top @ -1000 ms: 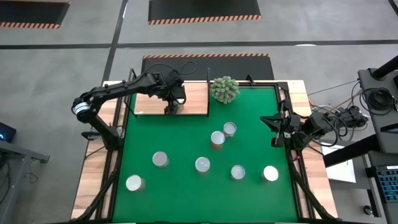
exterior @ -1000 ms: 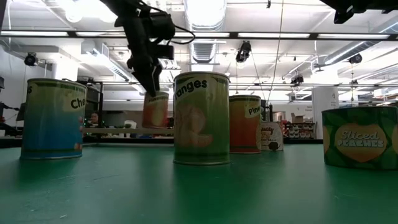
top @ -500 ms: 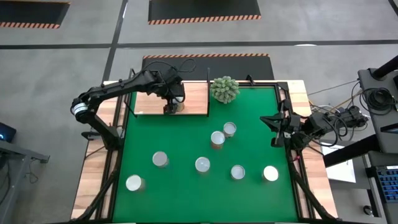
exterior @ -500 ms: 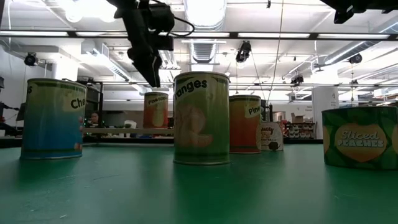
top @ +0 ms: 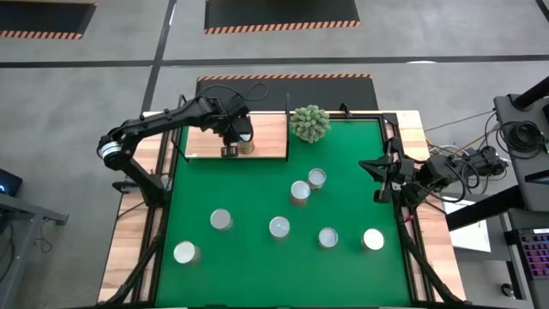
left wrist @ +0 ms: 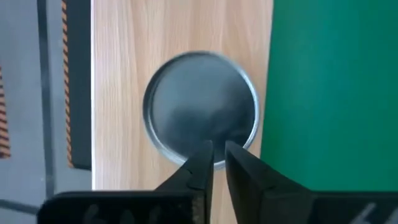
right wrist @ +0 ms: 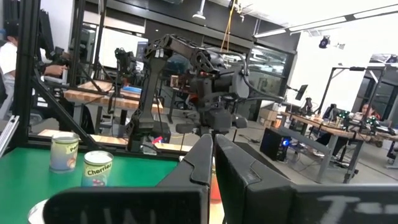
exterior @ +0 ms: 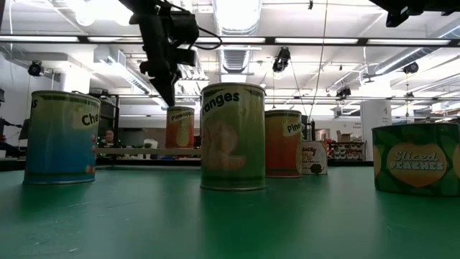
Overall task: Pick and place cans onto a shelf
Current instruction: Put the left canned pineapple on the shelf, then put the left canned cherries on the shelf
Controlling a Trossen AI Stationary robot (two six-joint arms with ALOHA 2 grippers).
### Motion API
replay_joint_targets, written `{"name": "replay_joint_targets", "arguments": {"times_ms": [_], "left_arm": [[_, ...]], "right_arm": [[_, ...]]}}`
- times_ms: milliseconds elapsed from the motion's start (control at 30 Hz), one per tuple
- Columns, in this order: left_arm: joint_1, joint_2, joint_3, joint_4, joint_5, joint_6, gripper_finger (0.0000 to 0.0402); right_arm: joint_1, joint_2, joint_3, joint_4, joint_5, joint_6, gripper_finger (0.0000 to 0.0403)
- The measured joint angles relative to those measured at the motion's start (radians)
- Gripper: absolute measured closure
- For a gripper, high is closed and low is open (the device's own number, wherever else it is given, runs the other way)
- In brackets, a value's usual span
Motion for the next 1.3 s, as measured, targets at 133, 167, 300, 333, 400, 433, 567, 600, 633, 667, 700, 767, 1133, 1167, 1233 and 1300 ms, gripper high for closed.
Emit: {"name": "replay_joint_targets", "arguments": {"times_ms": [133, 167, 300, 333, 400, 433, 567, 600, 633, 667, 700, 767, 1133, 1167, 1233, 1300], "left_arm": [[0.005, 0.0, -0.009, -0.001, -0.059, 0.021, 0.0382], [0.006, 0.0, -0.009, -0.001, -0.064, 0.026, 0.0388], [0.007, 0.0, -0.009, -0.001, -0.064, 0.037, 0.0399], [0.007, 0.0, -0.009, -0.001, -0.064, 0.037, 0.0398], [0.007, 0.0, -0.009, -0.001, -0.063, 0.037, 0.0398], [0.007, 0.0, -0.009, -0.001, -0.063, 0.035, 0.0399], [0.005, -0.001, 0.002, -0.002, -0.062, 0.002, 0.04], [0.002, -0.004, 0.009, -0.001, -0.062, -0.013, 0.04], [-0.002, -0.009, 0.016, -0.001, -0.061, -0.033, 0.04], [-0.008, -0.014, 0.023, -0.001, -0.061, -0.057, 0.04], [-0.015, -0.021, 0.029, 0.0, -0.059, -0.084, 0.04], [-0.038, -0.037, 0.035, -0.002, -0.039, -0.136, 0.04], [-0.312, -0.097, 0.01, -0.062, 0.125, -0.669, 0.04], [-0.351, -0.097, 0.004, -0.085, 0.126, -0.716, 0.04], [-0.43, -0.097, -0.009, -0.134, 0.126, -0.821, 0.04], [-0.513, -0.097, -0.022, -0.174, 0.126, -0.948, 0.04]], "right_arm": [[0.0, 0.0, 0.0, 0.0, 0.0, 0.0, 0.0394], [0.0, 0.0, 0.0, 0.0, 0.0, 0.0, 0.0394], [0.0, 0.0, 0.0, 0.0, 0.0, 0.0, 0.0394], [0.0, 0.0, 0.0, 0.0, 0.0, 0.0, 0.0394], [0.0, 0.0, 0.0, 0.0, 0.0, 0.0, 0.0394], [0.0, 0.0, 0.0, 0.0, 0.0, 0.0, 0.0394], [0.0, 0.0, 0.0, 0.0, 0.0, 0.0, 0.0394], [0.0, 0.0, 0.0, 0.0, 0.0, 0.0, 0.0394], [0.0, 0.0, 0.0, 0.0, 0.0, 0.0, 0.0394], [0.0, 0.0, 0.0, 0.0, 0.0, 0.0, 0.0394], [0.0, 0.0, 0.0, 0.0, 0.0, 0.0, 0.0394], [0.0, 0.0, 0.0, 0.0, 0.0, 0.0, 0.0394], [0.0, 0.0, 0.0, 0.0, 0.0, -0.001, 0.0394], [0.0, 0.0, 0.0, 0.0, 0.0, -0.001, 0.0394], [0.0, 0.0, 0.0, 0.0, 0.0, -0.001, 0.0394], [0.0, 0.0, 0.0, 0.0, 0.0, -0.001, 0.0394]]}}
